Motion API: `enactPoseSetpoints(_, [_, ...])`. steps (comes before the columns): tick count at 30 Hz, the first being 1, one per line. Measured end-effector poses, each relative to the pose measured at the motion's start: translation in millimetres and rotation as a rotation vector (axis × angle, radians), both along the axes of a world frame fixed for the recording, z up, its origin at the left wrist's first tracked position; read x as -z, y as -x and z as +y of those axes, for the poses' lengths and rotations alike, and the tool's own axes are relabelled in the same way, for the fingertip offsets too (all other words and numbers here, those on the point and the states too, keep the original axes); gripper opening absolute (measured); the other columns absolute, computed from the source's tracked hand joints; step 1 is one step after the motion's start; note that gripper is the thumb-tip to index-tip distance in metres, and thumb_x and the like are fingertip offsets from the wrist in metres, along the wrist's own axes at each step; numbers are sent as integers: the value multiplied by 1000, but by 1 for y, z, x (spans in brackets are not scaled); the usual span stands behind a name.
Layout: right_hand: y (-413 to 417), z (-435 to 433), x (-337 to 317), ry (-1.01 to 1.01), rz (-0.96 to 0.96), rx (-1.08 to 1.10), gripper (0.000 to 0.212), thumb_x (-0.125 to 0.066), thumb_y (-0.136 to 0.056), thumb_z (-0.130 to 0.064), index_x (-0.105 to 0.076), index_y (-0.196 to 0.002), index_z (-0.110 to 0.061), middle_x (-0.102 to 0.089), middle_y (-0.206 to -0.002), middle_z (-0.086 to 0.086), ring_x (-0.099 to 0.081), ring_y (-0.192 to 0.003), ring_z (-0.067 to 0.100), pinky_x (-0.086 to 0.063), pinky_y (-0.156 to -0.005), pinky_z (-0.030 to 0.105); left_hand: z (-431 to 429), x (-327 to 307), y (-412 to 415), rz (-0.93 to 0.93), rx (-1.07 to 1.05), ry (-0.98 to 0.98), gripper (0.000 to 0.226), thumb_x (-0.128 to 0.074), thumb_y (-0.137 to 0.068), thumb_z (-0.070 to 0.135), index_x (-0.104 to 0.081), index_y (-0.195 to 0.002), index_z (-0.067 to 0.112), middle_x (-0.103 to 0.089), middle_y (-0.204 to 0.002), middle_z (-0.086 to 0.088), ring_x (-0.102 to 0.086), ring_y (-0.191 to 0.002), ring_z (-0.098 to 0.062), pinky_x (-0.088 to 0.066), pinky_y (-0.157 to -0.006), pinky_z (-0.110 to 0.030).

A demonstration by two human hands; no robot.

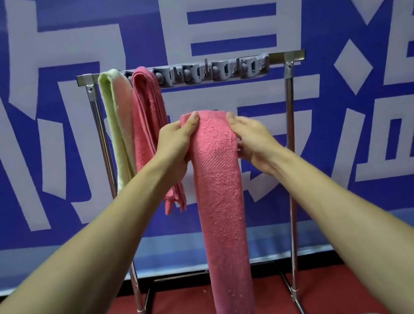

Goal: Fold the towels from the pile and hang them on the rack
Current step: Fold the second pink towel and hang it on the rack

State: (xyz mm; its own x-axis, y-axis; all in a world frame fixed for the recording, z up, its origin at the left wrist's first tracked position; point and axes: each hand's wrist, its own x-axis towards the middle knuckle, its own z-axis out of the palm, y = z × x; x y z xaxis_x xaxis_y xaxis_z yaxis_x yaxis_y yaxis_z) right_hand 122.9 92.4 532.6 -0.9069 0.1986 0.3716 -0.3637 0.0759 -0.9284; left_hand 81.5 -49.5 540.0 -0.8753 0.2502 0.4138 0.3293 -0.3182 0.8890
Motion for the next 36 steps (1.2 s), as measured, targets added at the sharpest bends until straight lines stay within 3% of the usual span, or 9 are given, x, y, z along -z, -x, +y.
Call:
enactPoseSetpoints(2, [-2, 2, 15, 14, -99, -148, 49, -31, -98, -53, -65, -98, -17, -70, -74, -5, -65, -75, 12, -52, -71, 30, 2, 5, 3, -167, 47, -58, 25, -59, -93, 22, -65, -104, 0, -69, -95, -9, -66, -85, -19, -55, -84, -34])
enactPoseSetpoints(4, [-1, 5, 32, -7, -146, -255, 61, -20, -96, -59, -63, -114, -19, -72, -98, 1, -67, -95, 16, -53, -82, 33, 1, 11, 7, -307, 83, -105, 23, -61, -92, 22, -65, -102, 2, -69, -97, -10, -66, -88, -21, -54, -87, -36])
enactPoseSetpoints(7, [1, 11, 61, -56, -223, -342, 67, -19, -95, -60, -62, -116, -13, -68, -91, 2, -62, -88, 15, -49, -85, 33, -3, 26, 18, -499, 142, -176, 15, -61, -92, 23, -64, -90, 8, -68, -86, -8, -66, -79, -20, -57, -74, -38])
enactPoseSetpoints(13, [11, 24, 118, -160, -262, -421, 16, -55, -94, -12, -66, -106, -12, -71, -94, -1, -65, -86, 12, -56, -81, 27, -6, 73, 44, -699, 117, -263, 22, -51, -98, 23, -58, -82, 10, -65, -51, -6, -64, -42, -17, -54, -43, -33])
enactPoseSetpoints(16, [18, 31, 147, -234, -264, -313, 16, -57, -92, -3, -65, -105, -5, -70, -91, 6, -64, -83, 14, -53, -85, 32, -9, 100, 62, -741, 74, -320, 23, -51, -98, 24, -58, -83, 8, -64, -49, -5, -62, -40, -13, -53, -45, -25])
enactPoseSetpoints(20, [24, 32, 181, -309, -252, -180, 14, -58, -90, 1, -67, -101, 2, -70, -73, 1, -63, -65, 6, -55, -69, 23, -7, 146, 82, -791, 40, -363, 16, -52, -97, 22, -61, -94, 8, -67, -54, -5, -64, -44, -13, -54, -46, -24])
enactPoseSetpoints(28, [41, 33, 239, -143, -300, -34, 14, -59, -88, 4, -69, -97, 1, -69, -69, 0, -59, -62, 6, -50, -63, 22, -1, 235, 87, -781, 242, -354, 39, -41, -101, 25, -52, -134, 7, -63, -122, -7, -63, -100, -13, -50, -89, -23])
enactPoseSetpoints(33, [63, 38, 245, -321, -272, 125, 12, -68, -81, -8, -74, -79, -17, -73, -77, 5, -62, -72, 10, -53, -79, 36, -1, 280, 80, -779, 198, -258, 25, -39, -100, 21, -56, -116, 12, -68, -99, -5, -64, -84, -13, -51, -79, -27])
enactPoseSetpoints(36, [67, 40, 241, -304, -258, 195, 10, -70, -78, -10, -75, -77, -19, -74, -77, 5, -64, -72, 13, -56, -73, 37, 6, 280, 71, -719, 173, -105, 27, -41, -99, 24, -55, -118, 11, -66, -96, -4, -63, -77, -13, -51, -73, -27])
